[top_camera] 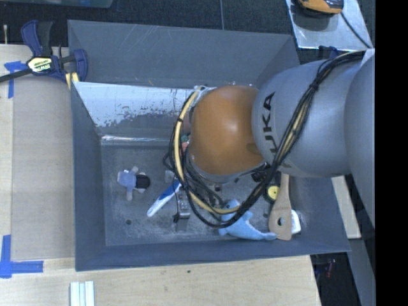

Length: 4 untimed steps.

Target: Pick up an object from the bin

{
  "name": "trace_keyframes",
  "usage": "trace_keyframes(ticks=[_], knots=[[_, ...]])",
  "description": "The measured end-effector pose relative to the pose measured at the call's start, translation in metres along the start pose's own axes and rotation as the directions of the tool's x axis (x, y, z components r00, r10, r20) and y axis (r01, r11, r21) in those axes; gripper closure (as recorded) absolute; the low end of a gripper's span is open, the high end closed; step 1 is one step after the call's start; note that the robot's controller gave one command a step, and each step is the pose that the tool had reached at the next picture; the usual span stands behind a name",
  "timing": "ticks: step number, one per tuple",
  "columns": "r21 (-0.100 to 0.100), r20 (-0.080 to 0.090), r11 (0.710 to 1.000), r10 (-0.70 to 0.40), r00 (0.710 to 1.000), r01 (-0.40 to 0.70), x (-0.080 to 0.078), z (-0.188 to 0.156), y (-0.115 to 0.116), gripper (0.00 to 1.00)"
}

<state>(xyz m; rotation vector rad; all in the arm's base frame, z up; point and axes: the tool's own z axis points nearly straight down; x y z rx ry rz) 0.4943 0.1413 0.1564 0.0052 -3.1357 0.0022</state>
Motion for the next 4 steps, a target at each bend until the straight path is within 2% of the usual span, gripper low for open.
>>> trace_keyframes(ticks=[1,2,3,4], knots=[[-0.002,0.008,1.0,0.004,1.0,-0.004,-0.002,-0.005,-0.001,0.0],[0.002,0.009,0.873,-0.488,0.873,0.488,-0.09,0.088,-0.04,0.0],[0.001,0.011,0.911,-0.412,0.911,0.412,-0.092,0.087,-0.039,0.0],[0.002,0.016,0.903,-0.429,0.903,0.429,-0.104,0.085,-0.095,0.0]])
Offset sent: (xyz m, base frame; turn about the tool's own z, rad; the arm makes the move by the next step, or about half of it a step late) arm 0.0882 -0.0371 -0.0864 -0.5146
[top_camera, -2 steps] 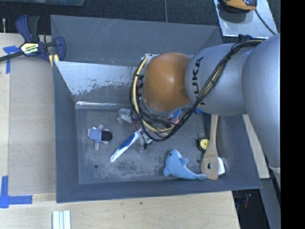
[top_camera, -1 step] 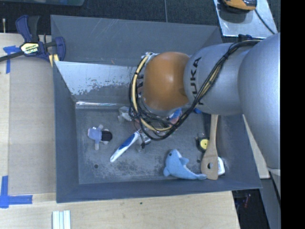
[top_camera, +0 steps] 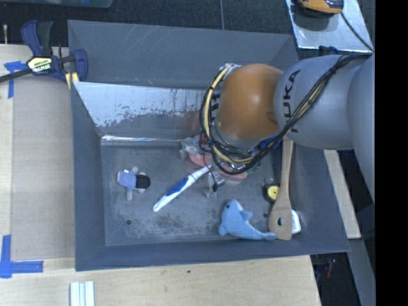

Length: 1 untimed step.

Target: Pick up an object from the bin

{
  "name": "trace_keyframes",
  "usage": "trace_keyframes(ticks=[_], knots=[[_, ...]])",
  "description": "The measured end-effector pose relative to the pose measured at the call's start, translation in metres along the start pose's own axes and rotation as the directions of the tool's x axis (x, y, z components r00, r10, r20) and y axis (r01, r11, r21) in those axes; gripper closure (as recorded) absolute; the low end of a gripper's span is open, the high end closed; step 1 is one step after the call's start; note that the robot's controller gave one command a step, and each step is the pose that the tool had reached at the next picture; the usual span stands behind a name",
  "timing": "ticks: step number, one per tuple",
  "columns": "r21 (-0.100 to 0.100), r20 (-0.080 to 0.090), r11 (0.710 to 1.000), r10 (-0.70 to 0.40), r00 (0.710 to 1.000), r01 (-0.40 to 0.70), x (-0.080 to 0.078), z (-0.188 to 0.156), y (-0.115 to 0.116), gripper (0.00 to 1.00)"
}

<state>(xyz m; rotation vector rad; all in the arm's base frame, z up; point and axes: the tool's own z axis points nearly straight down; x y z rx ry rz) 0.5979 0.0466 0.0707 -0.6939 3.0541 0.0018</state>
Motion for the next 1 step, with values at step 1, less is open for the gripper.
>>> trace_keyframes(ticks=[1], knots=[[-0.006,0.004,1.0,0.01,1.0,-0.01,0.0029,-0.0001,-0.0049,0.0]])
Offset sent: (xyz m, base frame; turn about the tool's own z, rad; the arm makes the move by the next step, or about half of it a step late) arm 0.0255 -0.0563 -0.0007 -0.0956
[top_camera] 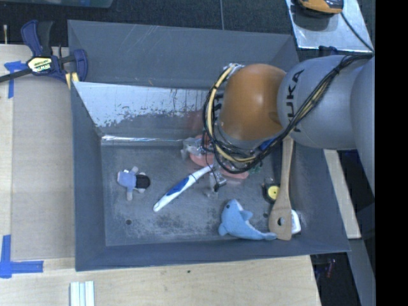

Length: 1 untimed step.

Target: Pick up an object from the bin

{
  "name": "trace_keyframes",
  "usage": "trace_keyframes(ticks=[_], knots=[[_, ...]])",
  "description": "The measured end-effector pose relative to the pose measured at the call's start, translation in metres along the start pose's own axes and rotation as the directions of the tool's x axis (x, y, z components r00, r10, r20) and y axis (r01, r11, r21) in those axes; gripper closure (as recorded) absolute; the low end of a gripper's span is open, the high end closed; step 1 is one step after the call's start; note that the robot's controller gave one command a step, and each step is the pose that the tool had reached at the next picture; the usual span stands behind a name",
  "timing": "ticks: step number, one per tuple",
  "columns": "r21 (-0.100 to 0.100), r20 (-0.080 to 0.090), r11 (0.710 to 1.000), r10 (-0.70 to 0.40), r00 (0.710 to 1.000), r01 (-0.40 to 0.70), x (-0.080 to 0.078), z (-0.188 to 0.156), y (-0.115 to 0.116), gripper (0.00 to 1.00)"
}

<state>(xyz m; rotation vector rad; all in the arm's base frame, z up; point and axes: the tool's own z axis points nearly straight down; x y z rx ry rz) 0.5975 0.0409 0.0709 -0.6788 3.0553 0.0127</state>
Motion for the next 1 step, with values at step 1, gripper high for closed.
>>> trace_keyframes(ticks=[1], knots=[[0.005,0.0,0.995,-0.101,0.995,0.101,-0.0036,-0.0011,-0.0573,1.0]])
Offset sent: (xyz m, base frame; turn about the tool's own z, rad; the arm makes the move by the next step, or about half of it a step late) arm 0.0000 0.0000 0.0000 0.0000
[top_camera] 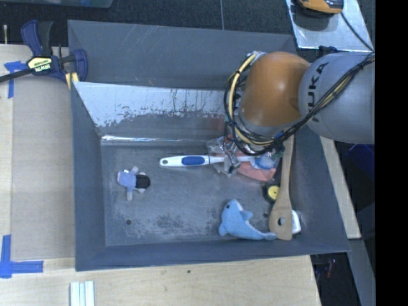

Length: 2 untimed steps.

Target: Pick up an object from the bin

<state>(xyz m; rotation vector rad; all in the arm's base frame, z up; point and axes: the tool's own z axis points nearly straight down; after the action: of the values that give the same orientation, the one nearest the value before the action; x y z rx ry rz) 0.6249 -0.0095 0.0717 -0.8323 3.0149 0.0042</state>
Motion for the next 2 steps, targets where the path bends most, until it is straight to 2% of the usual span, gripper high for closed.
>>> trace_keyframes(ticks=[1,2], knots=[[0.0,0.0,1.0,0.001,1.0,-0.001,0.0,0.0,0.0,1.0],[-0.003,-0.001,1.0,0.002,1.0,-0.002,0.0,-0.016,0.001,1.0]])
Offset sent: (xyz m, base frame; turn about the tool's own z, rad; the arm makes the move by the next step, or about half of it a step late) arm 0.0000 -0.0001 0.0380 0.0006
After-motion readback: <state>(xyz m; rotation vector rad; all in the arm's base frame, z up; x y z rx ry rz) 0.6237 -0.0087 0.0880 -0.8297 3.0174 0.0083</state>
